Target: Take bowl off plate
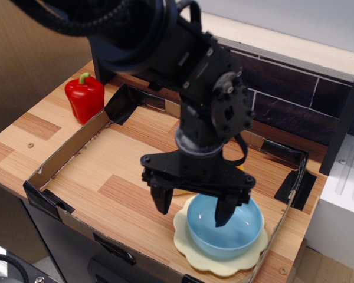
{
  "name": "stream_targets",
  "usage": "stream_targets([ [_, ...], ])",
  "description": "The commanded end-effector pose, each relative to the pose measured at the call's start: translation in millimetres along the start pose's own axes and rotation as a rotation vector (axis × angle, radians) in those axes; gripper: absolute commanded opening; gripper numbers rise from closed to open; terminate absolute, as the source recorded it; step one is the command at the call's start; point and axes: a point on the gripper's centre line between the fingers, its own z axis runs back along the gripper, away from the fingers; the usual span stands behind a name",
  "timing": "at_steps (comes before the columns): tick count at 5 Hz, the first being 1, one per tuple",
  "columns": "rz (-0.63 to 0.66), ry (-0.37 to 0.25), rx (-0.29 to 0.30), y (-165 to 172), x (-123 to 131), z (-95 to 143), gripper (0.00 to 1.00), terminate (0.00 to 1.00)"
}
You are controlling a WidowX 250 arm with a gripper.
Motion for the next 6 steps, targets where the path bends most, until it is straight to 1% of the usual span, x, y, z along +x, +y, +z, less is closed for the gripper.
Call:
stream_targets([
  [1, -0.003, -0.011, -0.043, -2, 3, -10, 1.0, 0.0],
  [2, -0.023, -0.017, -0.082, -4, 3, -14, 0.0, 0.0],
  [3, -0.025, -0.025, -0.118, -4, 3, -7, 0.0, 0.0],
  [4, -0.003, -0.048, -0.148, 0, 7, 6, 0.0, 0.0],
  [5, 0.012, -0.047, -0.174, 6, 10, 20, 0.0, 0.0],
  [6, 0.052, -0.072, -0.197, 17, 18, 37, 0.0, 0.0],
])
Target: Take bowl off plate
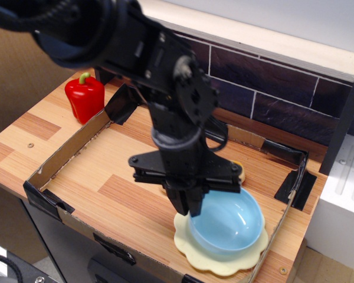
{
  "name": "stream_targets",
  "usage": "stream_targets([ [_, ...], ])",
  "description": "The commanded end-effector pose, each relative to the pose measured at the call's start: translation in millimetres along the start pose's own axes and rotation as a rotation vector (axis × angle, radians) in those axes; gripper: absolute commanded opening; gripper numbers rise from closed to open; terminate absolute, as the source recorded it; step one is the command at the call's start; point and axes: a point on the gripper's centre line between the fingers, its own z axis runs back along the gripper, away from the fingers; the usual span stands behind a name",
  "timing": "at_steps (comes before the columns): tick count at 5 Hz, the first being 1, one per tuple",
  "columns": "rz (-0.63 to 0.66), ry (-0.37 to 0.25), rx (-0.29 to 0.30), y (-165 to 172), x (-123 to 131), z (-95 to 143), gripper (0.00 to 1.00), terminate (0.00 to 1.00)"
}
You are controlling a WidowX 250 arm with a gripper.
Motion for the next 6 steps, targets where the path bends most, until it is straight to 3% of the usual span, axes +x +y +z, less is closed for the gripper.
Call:
stream_targets([
  [1, 0.091, -0.066, -0.053, 25, 34, 40, 0.0, 0.0],
  [3, 0.195, -0.141, -0.017, 72, 72, 49, 0.0, 0.0],
  [6, 0.305, -0.167, 0.119, 118, 101, 16, 0.0, 0.0],
])
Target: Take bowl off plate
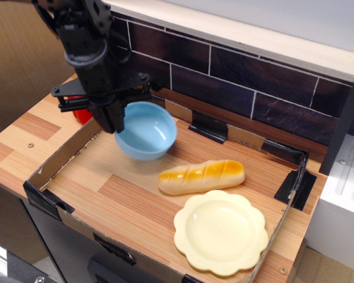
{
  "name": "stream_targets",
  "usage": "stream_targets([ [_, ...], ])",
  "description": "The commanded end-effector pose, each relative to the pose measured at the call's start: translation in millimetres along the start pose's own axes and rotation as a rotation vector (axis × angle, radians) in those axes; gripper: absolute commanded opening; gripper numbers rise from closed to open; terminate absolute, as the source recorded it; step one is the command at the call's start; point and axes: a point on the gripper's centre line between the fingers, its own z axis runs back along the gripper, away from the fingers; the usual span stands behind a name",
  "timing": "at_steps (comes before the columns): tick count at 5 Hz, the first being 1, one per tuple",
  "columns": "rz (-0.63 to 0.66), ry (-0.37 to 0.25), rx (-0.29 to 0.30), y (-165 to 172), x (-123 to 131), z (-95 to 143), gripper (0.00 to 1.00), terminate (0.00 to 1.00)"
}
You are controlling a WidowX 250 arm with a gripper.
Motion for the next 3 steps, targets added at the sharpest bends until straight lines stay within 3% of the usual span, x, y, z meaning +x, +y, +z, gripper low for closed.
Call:
stream_targets([
  [1, 0.061, -0.056, 0.056, 9, 26, -5, 0.0, 0.0],
  [2, 0.065, -0.052, 0.081, 7, 26, -4, 1.0, 0.0],
  [3, 0.093, -0.064, 0.084, 6, 23, 9, 1.0, 0.0],
])
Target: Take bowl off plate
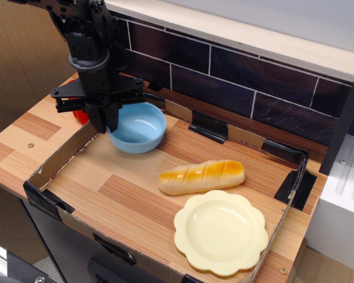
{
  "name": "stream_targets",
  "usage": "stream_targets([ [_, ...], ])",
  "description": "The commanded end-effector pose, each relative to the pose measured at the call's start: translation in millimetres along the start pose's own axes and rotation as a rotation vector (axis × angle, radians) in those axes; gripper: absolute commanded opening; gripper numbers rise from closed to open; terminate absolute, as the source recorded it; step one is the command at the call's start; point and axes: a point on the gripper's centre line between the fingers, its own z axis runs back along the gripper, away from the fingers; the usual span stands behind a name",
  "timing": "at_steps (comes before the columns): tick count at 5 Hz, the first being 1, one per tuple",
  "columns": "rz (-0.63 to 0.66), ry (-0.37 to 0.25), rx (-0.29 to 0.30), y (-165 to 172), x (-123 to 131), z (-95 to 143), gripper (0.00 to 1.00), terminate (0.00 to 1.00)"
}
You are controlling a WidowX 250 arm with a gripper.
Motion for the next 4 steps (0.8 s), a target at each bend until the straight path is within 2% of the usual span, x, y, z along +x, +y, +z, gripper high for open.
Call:
stream_targets([
  [1, 0.051, -0.053, -0.002, -1, 5, 44, 1.0, 0.0],
  [3, 0.029, -0.057, -0.019, -14, -1, 74, 1.0, 0.0],
  [4, 0.029, -0.057, -0.019, -14, -1, 74, 1.0, 0.0],
])
